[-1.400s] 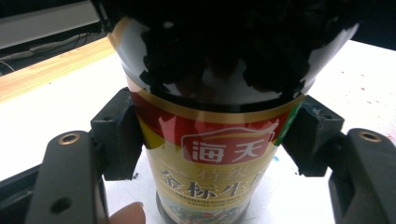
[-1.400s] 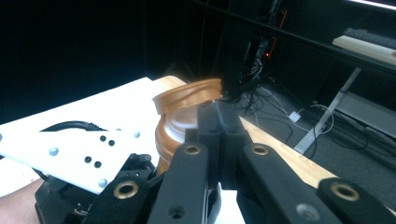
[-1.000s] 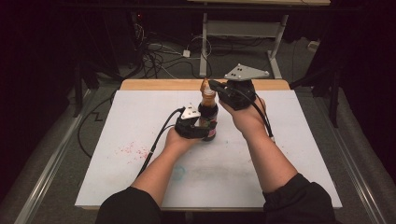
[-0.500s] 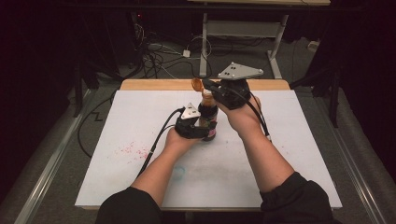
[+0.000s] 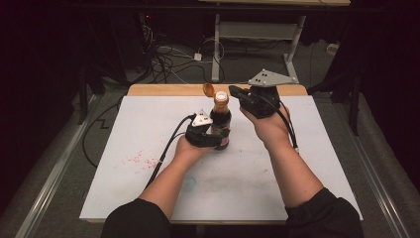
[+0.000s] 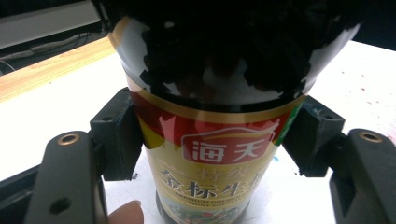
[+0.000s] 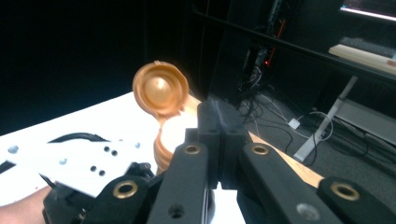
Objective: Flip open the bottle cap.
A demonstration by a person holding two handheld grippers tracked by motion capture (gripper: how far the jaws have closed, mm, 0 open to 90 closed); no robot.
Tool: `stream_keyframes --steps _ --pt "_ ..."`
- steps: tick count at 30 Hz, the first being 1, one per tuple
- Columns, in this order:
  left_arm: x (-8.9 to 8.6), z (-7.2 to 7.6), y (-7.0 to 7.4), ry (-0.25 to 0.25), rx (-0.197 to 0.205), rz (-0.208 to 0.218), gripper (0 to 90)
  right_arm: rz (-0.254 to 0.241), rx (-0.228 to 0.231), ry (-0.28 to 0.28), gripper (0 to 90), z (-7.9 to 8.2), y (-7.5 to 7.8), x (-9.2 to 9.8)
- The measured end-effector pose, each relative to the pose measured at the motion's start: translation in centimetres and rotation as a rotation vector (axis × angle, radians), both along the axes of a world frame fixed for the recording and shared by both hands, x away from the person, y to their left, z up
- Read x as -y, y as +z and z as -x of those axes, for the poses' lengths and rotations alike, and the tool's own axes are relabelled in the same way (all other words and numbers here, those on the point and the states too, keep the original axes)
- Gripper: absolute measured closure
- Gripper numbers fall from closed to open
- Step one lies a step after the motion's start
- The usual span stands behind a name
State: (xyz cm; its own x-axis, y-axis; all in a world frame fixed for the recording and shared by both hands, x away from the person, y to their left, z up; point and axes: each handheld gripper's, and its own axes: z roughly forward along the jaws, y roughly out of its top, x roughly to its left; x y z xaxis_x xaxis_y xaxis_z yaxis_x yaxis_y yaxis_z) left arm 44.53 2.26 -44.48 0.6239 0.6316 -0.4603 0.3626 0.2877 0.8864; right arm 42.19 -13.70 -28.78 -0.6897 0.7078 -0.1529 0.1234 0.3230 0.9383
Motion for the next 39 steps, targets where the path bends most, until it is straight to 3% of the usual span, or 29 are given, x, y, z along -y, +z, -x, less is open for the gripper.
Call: stream_keyframes --steps 18,19,24,30,39 --pt "0.0 0.0 0.1 0.001 -0.010 0.004 28.0 -0.003 -0.078 -0.028 89.2 0.1 -5.8 3.0" --pt "0.0 0.0 0.1 0.002 -0.011 0.004 27.9 -0.006 -0.085 -0.032 82.7 0.0 -6.3 3.2" --pt "0.0 -0.1 0.1 0.007 -0.017 0.009 27.5 -0.017 -0.116 -0.041 71.2 0.0 -8.2 3.8" --pt "-0.3 -0.1 0.2 -0.006 -0.048 0.030 25.7 -0.037 -0.160 -0.043 46.2 -0.4 -10.0 4.3" --pt "-1.5 0.1 -0.5 -0.010 -0.092 0.034 13.9 -0.057 -0.168 -0.048 18.2 -0.4 -11.8 4.9"
